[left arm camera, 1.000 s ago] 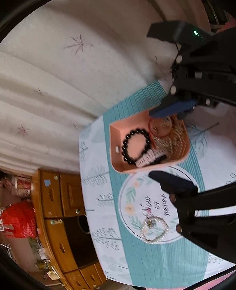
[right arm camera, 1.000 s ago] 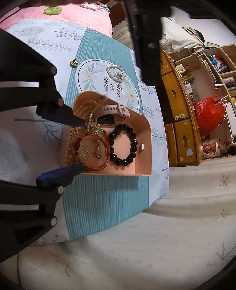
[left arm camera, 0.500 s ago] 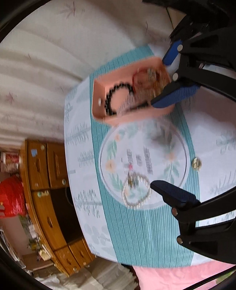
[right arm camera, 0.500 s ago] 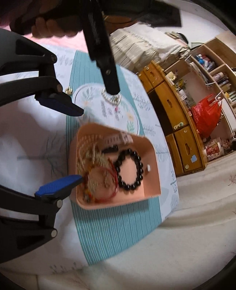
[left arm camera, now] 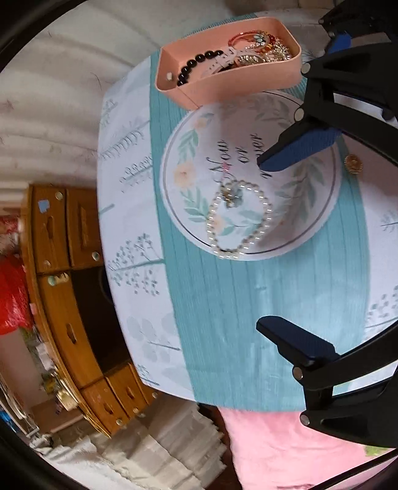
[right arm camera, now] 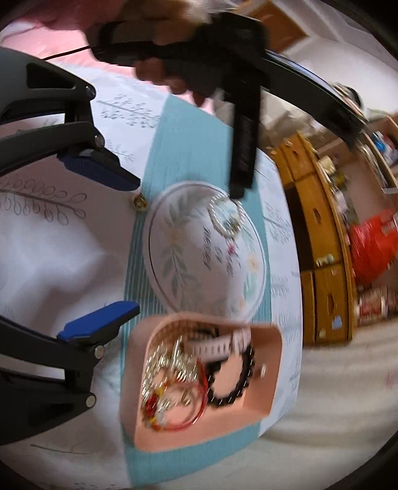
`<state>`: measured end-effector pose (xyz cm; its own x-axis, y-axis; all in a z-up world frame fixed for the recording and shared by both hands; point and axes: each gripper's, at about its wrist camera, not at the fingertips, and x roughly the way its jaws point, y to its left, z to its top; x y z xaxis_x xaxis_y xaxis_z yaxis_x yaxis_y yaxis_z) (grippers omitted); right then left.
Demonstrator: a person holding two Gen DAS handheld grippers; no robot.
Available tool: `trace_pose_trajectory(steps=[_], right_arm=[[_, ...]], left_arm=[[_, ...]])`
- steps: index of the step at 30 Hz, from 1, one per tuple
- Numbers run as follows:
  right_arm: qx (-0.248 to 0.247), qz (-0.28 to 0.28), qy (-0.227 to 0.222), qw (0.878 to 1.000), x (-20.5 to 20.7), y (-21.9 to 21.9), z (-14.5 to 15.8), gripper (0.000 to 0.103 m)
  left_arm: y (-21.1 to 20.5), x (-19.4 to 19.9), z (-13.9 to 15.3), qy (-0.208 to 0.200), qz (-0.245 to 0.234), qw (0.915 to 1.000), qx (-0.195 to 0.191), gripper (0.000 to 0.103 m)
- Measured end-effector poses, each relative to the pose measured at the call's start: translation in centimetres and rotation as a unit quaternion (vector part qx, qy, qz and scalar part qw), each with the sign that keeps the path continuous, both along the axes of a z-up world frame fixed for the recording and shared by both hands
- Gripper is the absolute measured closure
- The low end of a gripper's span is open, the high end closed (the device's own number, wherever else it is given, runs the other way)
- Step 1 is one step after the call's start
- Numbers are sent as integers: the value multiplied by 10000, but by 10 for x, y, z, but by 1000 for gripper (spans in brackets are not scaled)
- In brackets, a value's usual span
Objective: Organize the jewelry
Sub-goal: 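Open the right gripper and move the left gripper to the pearl bracelet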
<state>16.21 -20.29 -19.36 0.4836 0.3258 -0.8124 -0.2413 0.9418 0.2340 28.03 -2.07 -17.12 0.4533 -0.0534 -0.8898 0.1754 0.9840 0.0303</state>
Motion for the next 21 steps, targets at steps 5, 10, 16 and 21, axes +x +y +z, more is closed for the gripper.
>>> trace_pose_trajectory(steps=[5, 10, 16, 21], right_arm=[[-500, 420, -124, 9978, 1, 29, -13, 28], [-732, 681, -242, 9947, 2, 44, -28, 28], [-745, 829, -412, 9929, -1, 53, -34, 41], [-888, 895, -520, 9907, -1, 65, -37, 60]], left_arm=[[-8, 4, -3, -575, -721, 9957, 85, 9], [-15, 7, -10, -1062, -1469, 9833, 142, 13], [-14, 12, -24, -1188, -2105, 9703, -97, 47], [-16, 13, -41, -979, -2258, 9692, -120, 61]])
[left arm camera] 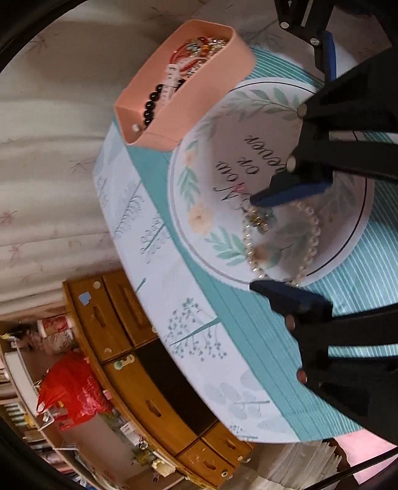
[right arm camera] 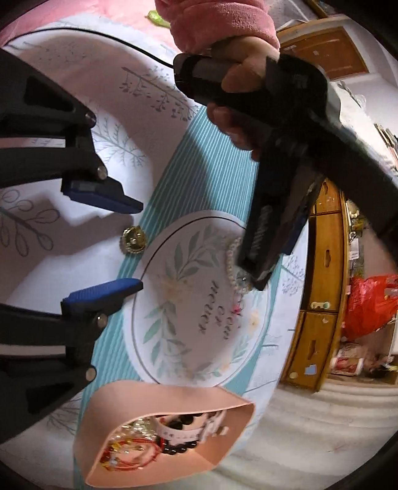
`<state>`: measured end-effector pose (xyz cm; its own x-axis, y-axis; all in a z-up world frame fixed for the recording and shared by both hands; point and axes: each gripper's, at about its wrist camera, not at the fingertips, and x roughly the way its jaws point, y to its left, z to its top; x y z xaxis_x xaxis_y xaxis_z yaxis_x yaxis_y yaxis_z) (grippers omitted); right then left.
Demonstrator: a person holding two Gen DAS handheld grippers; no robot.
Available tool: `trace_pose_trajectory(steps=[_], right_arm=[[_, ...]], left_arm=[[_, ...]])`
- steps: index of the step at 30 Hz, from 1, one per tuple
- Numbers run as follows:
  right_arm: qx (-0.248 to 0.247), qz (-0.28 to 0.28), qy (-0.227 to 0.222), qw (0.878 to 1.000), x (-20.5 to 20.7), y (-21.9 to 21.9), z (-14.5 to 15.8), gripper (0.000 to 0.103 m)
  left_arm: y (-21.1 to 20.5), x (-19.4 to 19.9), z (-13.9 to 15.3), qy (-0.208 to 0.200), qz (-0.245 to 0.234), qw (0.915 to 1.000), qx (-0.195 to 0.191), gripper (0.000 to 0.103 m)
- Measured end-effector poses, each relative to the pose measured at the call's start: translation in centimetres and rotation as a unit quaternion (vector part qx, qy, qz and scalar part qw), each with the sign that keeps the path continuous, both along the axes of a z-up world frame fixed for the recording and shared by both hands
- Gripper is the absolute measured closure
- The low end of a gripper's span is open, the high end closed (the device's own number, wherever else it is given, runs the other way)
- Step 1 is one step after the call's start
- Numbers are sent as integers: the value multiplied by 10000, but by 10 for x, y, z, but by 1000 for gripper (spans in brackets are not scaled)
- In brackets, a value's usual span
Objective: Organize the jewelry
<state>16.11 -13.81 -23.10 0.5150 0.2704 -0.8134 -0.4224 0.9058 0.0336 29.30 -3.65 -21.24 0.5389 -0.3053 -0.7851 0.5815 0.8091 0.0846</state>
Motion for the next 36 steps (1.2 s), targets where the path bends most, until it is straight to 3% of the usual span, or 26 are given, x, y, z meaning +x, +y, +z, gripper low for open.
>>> trace_pose_trajectory(steps=[4, 6, 8, 9, 19, 29, 36], right_arm=[[-227, 107, -105, 9996, 0, 9, -1, 68], [-236, 191, -121, 9995, 0, 13, -1, 80], [-274, 216, -101, 9993, 1, 15, 0, 83], [-279, 216, -77, 9993, 2, 16, 0, 83], [62, -115, 105, 9999, 19, 2, 6, 83], [894, -951, -32, 9914, 48, -36, 25, 83], [1106, -1049, -285, 9879, 48, -64, 49, 83]], left_arm=[[-2, 2, -7, 90, 0, 9999, -101, 63], [-3, 5, -11, 179, 30, 9997, -168, 74], [-4, 8, -13, 289, 73, 9993, -238, 88], [-4, 11, -15, 405, 78, 9989, -235, 90], [-3, 10, -12, 452, 359, 9978, -318, 90], [5, 8, 9, 488, 1235, 9873, -870, 95], [2, 5, 20, 429, 1491, 9839, -885, 98]])
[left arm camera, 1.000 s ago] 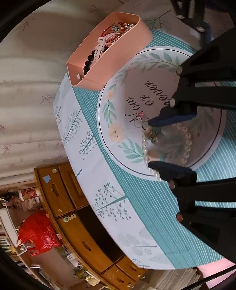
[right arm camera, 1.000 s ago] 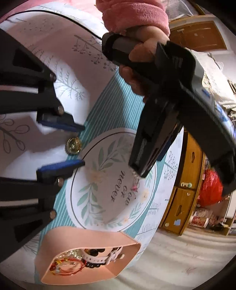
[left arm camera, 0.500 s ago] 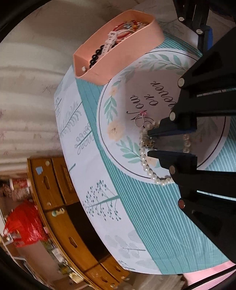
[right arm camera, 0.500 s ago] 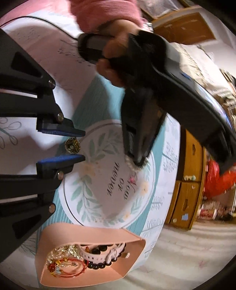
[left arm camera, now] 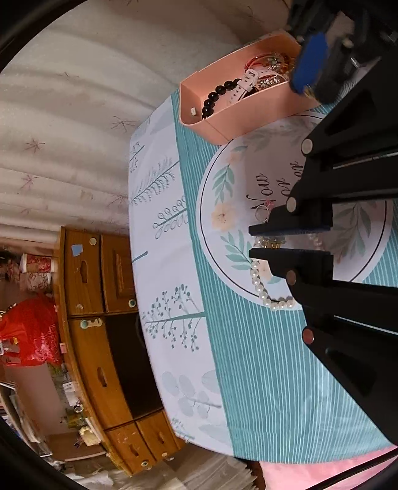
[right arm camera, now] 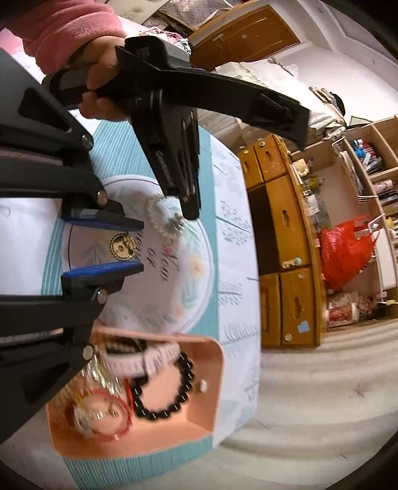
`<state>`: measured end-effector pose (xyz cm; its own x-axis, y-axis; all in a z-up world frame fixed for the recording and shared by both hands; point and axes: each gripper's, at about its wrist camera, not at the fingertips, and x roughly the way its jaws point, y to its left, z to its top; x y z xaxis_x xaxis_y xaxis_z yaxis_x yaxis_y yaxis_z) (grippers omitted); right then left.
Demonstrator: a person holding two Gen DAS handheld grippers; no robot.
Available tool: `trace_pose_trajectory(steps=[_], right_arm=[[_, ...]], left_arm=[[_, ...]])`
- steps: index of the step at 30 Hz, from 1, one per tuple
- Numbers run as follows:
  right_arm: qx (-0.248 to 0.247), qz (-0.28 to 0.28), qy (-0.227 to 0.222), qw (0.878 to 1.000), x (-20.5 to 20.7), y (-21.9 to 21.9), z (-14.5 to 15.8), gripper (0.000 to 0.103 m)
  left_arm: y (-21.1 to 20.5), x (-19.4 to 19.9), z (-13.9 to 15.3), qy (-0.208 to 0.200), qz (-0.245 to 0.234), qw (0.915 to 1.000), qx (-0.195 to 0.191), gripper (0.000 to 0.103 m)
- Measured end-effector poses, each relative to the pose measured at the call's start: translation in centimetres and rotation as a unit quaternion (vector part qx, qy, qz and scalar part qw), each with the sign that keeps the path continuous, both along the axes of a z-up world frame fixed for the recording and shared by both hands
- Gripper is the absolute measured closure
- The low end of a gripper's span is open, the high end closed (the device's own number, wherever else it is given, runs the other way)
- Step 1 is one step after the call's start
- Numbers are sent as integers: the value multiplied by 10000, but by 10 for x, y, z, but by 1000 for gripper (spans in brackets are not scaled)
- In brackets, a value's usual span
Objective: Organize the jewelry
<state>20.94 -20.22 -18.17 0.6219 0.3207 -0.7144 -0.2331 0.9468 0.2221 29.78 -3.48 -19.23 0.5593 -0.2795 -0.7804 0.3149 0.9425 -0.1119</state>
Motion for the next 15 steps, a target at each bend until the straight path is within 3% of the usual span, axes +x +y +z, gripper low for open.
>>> trace_pose_trajectory(steps=[2, 4, 6, 8, 15], right_arm=[[-27, -14, -80, 10000, -2, -8, 7, 83], [-32, -29, -138, 9999, -4, -17, 13, 83], [-39, -46, -175, 9998, -4, -25, 18, 83], [-68, -62, -230, 9997, -5, -34, 22, 83], [-189, -20, -307, 9993, -11, -57, 27, 83]], left_arm=[[-2, -2, 0, -46, 55, 9998, 181, 96], [-3, -1, -4, 65, 39, 9998, 182, 85], [-4, -1, -6, 96, -27, 9999, 96, 68], [-4, -1, -6, 8, 121, 9999, 93, 67], [-4, 10, -26, 323, 508, 9982, 40, 71]])
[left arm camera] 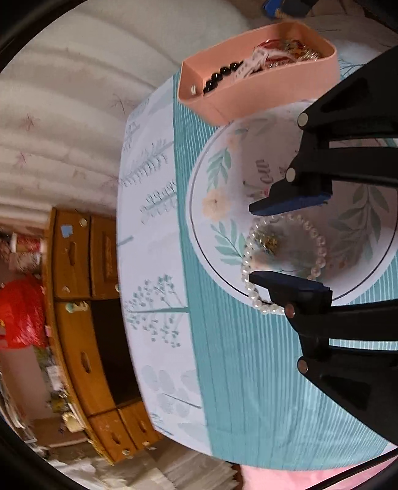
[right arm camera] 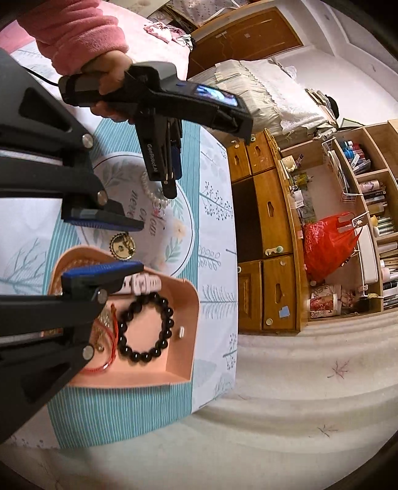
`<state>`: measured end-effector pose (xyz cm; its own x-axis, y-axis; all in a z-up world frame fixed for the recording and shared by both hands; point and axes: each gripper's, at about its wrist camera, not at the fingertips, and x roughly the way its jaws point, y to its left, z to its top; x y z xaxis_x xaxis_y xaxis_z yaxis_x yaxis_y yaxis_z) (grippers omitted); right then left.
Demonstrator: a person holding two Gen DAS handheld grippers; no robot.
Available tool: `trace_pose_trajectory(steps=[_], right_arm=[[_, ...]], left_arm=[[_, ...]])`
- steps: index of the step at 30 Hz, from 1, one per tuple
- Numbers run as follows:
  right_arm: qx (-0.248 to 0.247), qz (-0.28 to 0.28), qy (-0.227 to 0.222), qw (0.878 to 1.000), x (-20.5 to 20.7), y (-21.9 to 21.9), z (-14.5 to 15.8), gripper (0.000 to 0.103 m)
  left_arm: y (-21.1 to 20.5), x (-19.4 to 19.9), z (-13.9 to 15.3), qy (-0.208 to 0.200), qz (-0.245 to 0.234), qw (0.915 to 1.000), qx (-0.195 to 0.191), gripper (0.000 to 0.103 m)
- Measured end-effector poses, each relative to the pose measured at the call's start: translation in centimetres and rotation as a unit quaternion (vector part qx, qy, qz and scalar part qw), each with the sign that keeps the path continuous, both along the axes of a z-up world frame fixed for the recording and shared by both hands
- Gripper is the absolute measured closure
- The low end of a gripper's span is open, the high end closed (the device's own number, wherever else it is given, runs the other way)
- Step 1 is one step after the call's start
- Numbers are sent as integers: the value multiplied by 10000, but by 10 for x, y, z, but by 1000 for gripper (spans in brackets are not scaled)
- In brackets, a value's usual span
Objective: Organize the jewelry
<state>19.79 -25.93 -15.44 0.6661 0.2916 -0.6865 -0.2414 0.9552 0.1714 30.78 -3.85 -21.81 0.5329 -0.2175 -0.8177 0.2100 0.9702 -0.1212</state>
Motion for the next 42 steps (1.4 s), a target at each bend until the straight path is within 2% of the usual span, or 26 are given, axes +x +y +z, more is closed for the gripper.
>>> trace_pose_trajectory(steps=[3, 5, 12, 16, 21, 27, 31, 33, 34, 35, 36, 38, 40, 42], right_arm=[[5, 21, 5, 10000, -3, -8, 1, 83], [8, 45, -9, 10000, -6, -13, 2, 83], [86, 63, -32, 9999, -11, -26, 4, 83], [123, 7, -45, 9999, -14, -34, 5, 83], [54, -103, 35, 9999, -16, -49, -1, 83], [85, -290, 86, 9995, -17, -69, -6, 83], [83, -354, 85, 9993, -18, -77, -8, 83], [91, -394, 114, 9991, -19, -81, -10, 83], [116, -402, 134, 9990, -20, -83, -11, 83], [185, -381, 188, 9989, -20, -86, -13, 83], [213, -387, 230, 9988, -20, -88, -14, 83], [267, -428, 384, 9980, -19, -92, -19, 81], [315, -427, 464, 9975, -20, -95, -21, 80], [305, -408, 487, 9975, -22, -97, -23, 70]], left_arm=[[-4, 0, -7, 56, 91, 9997, 219, 84], [-8, -2, -9, 35, 144, 9992, 368, 85], [-21, -10, 0, -50, 263, 9990, 359, 86], [-29, -26, 26, -395, 410, 9982, 204, 86], [-53, -53, 59, -766, 242, 9967, -83, 86], [-89, -83, 78, -703, -359, 9959, -438, 86], [-108, -98, 79, -509, -651, 9932, -818, 85], [-121, -103, 76, -418, -763, 9923, -884, 85], [-126, -103, 75, -401, -760, 9929, -822, 83], [-132, -104, 73, -376, -738, 9941, -693, 69], [-137, -104, 72, -336, -711, 9953, -575, 47], [-141, -105, 72, -363, -623, 9965, -420, 27], [-138, -105, 75, -424, -534, 9970, -375, 26], [-132, -102, 73, -365, -491, 9976, -314, 19]])
